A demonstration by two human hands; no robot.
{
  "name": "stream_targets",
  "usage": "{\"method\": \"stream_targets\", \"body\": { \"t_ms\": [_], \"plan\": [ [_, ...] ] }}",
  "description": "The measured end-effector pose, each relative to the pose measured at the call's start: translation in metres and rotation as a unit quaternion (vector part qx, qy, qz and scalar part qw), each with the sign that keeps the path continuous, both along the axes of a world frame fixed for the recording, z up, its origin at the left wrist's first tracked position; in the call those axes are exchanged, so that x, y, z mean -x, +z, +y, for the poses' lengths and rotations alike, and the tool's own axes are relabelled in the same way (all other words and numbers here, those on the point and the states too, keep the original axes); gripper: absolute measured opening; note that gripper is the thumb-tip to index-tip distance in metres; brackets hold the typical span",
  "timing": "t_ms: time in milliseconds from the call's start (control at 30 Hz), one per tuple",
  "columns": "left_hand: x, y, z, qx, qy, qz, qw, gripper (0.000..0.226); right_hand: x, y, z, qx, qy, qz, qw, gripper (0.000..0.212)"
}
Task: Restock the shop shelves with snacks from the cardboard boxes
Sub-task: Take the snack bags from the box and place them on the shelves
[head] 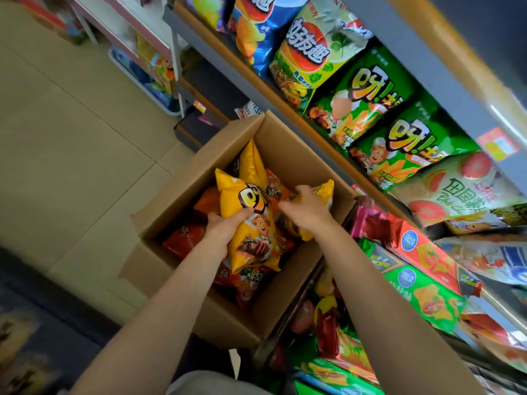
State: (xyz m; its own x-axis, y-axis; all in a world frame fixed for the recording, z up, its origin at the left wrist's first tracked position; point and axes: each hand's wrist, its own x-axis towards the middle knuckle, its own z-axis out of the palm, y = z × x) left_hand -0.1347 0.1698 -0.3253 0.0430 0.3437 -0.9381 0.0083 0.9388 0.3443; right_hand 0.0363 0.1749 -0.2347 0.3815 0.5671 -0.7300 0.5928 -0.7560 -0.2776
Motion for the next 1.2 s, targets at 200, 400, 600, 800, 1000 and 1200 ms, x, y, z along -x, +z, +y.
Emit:
{"method": "stream_targets", "body": {
  "t_ms": [200,400,600,800,1000,1200],
  "plan": [
    [0.01,-0.025,-0.015,-0.001,-0.006,-0.01,1.0,0.096,-0.038,-0.066,0.0,0.101,-0.276,-0.092,0.951,0.095],
    [0.01,-0.022,-0.021,-0.072,-0.078,0.075,0.992,0.099,-0.02,-0.094,-0.006,0.077,-0.304,-0.082,0.946,0.092],
    [0.016,-0.001,-0.024,-0.161,-0.148,0.119,0.969,0.102,-0.02,-0.03,0.012,0.031,-0.054,-0.136,0.989,0.078],
    [0.013,0.043,-0.009,-0.236,-0.089,0.113,0.961,0.095,-0.043,0.091,-0.001,-0.243,-0.12,0.006,0.963,0.055],
    [-0.021,0.122,0.01,-0.291,0.036,0.026,0.956,0.072,-0.069,0.155,-0.066,-0.464,-0.368,0.272,0.759,0.047],
    [-0.066,0.185,0.009,-0.328,0.007,-0.062,0.942,0.081,-0.078,0.185,-0.13,-0.512,-0.423,0.353,0.659,0.066]
  ]
}}
